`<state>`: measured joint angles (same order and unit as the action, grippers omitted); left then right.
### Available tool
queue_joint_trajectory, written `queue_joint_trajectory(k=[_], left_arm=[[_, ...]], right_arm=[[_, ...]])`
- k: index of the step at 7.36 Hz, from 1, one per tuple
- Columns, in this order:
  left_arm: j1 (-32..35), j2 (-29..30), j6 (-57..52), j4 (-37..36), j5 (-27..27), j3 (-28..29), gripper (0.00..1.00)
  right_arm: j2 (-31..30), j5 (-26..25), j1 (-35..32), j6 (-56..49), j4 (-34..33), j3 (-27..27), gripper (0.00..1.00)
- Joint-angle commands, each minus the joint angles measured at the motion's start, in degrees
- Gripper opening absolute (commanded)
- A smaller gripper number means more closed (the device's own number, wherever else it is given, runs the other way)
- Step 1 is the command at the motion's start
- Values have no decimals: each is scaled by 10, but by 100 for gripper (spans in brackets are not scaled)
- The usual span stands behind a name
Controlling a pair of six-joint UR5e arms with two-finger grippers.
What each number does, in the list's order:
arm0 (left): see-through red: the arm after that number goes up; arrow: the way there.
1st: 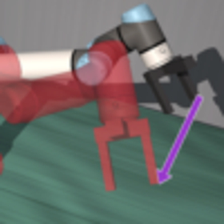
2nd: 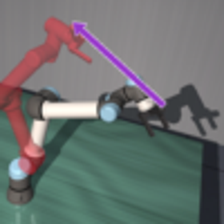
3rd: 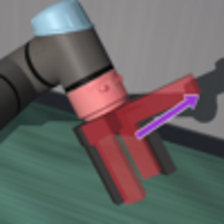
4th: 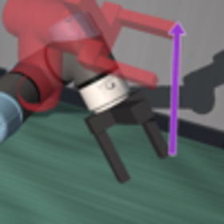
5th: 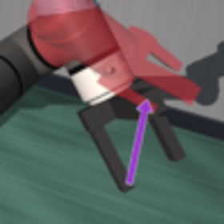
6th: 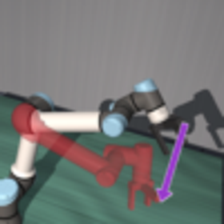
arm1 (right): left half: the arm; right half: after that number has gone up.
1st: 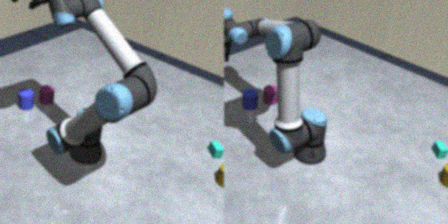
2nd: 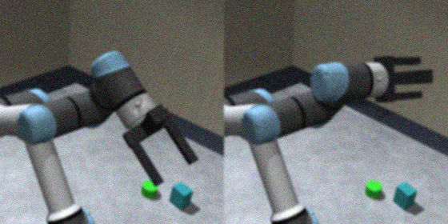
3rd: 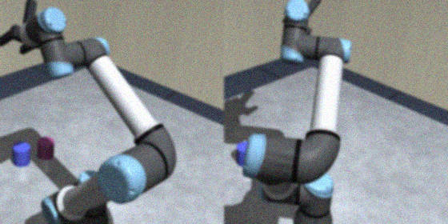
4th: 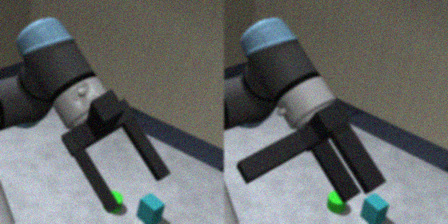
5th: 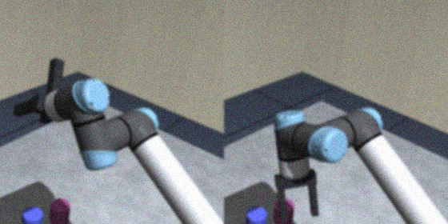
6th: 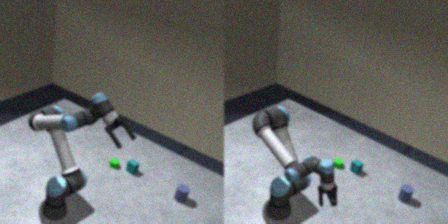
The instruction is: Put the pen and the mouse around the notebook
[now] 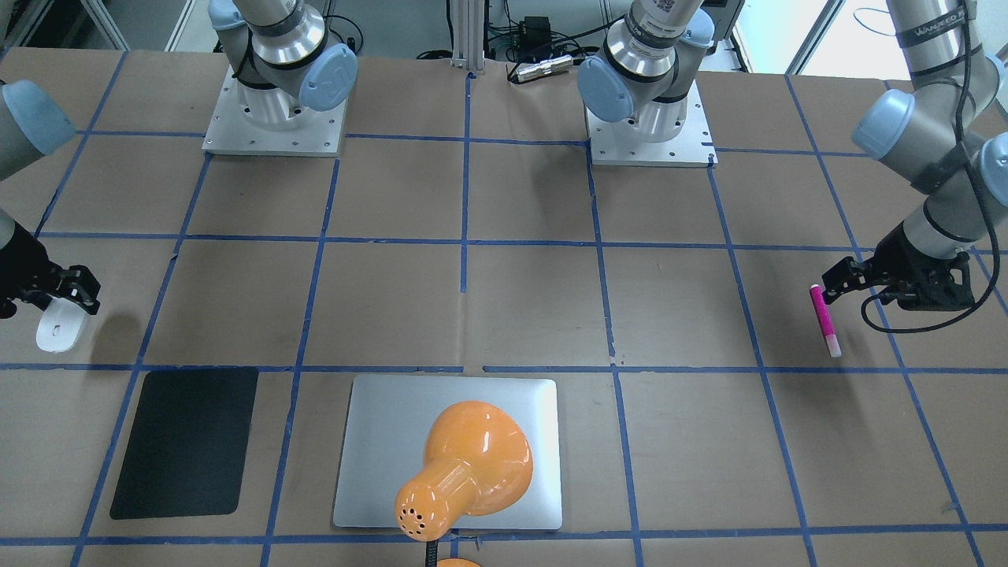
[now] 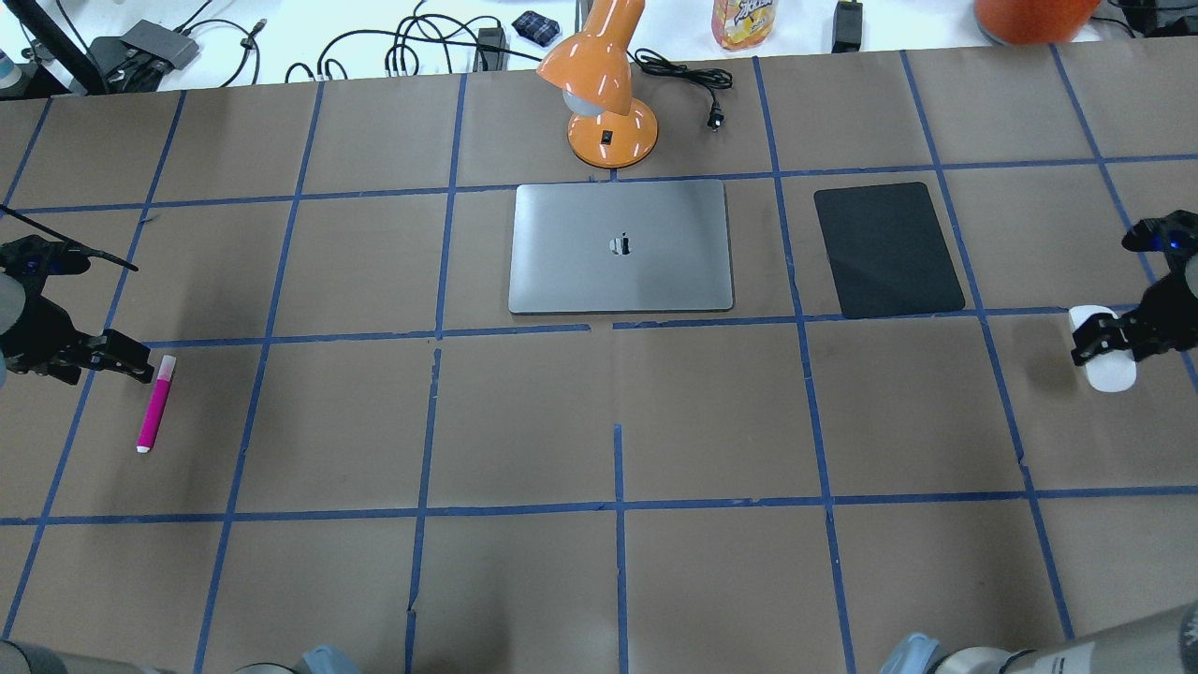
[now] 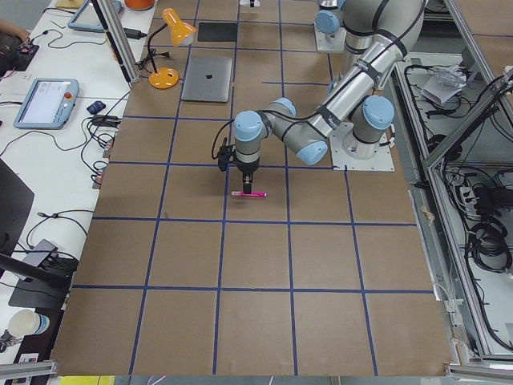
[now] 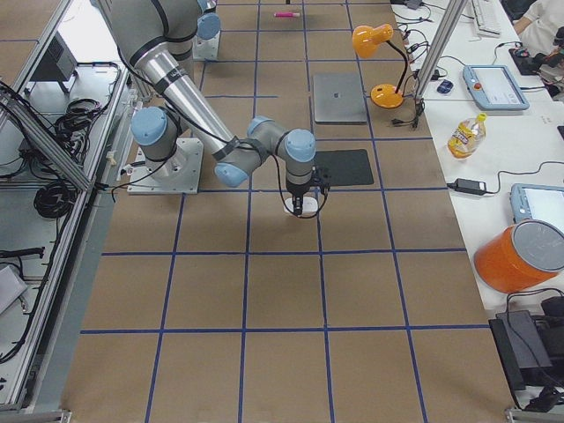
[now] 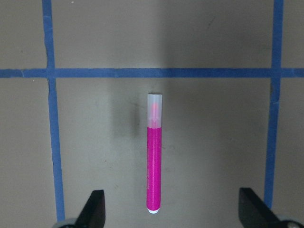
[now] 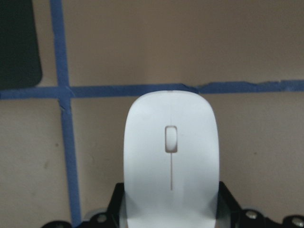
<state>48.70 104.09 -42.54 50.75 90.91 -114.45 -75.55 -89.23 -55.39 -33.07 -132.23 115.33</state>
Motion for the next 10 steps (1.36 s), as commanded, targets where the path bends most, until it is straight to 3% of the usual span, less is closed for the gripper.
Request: queue_joint_trajectory(k=[1,2,3,5,7,8,9,10], left_arm=[[-17,44,-14,-40,-1,-2,100],[-16,54,-13,-42,-2,-2,95],[-14,60,-12,-42,-2,-2,86],[-13,64,-11,-40,-2,-3,74],[-9,64,1,-35,-3,-3,74],[-9,65,1,-34,-3,-3,71],[-9,65,1,-32,-3,-3,71],[-9,66,1,-32,-3,-3,70]], right_arm=[[34,18,-116,102,-9,-52,56],[78,47,-148,149,-11,-87,56],[109,43,-179,196,-8,-121,56],[136,41,-205,210,-14,-133,56],[160,39,-205,208,-51,-137,56],[161,38,-205,208,-51,-137,61],[160,37,-205,213,-49,-137,100],[154,33,-205,214,-42,-138,100]])
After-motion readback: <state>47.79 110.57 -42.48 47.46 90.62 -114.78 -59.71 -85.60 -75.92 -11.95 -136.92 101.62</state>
